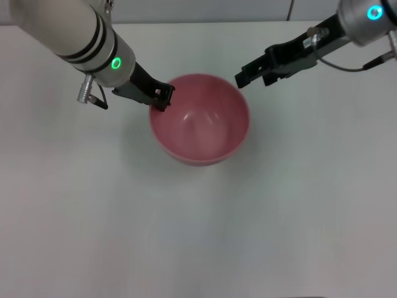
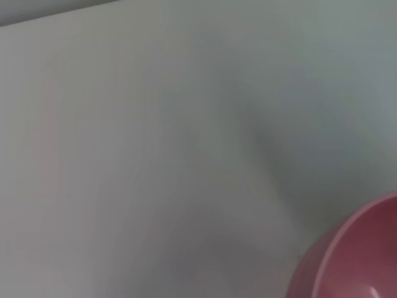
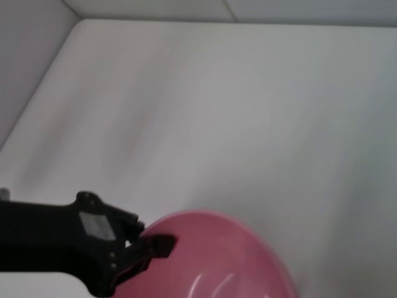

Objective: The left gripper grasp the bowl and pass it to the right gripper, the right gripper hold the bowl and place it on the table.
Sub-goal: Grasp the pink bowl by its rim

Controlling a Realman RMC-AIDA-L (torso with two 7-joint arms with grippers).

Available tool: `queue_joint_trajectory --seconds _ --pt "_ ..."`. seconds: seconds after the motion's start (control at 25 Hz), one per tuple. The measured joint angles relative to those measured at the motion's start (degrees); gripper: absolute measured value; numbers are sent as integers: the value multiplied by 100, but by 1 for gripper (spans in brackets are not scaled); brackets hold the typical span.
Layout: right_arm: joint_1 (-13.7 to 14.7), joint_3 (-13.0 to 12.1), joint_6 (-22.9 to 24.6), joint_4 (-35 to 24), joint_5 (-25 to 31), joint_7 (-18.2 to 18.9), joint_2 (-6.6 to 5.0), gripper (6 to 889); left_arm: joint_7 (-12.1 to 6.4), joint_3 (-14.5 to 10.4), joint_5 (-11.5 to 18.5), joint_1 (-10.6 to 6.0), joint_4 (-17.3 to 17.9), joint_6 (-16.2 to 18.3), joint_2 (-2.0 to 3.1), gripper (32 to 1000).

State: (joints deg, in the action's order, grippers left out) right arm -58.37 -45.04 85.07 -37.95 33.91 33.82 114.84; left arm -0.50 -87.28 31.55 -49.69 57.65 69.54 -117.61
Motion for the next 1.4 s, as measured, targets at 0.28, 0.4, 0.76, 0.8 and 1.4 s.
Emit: queue_joint_trajectory --seconds 0.28,0.4,0.76,0.8,1.4 --pt "-138 -728 -310 278 -57 -167 222 737 12 0 1 -64 0 8 -4 69" --pt "-131 -1096 -438 280 -62 -329 273 737 13 0 1 -66 0 8 -5 69" --pt "-61 -1177 -927 645 -9 -449 280 732 16 0 4 -67 5 -6 -8 71" --pt "-51 -1177 -951 647 -6 -452 280 731 16 0 5 -67 6 -10 -8 71" --pt "-14 -1180 -1510 1022 -1 -502 294 491 33 -131 121 -74 9 -67 -7 73"
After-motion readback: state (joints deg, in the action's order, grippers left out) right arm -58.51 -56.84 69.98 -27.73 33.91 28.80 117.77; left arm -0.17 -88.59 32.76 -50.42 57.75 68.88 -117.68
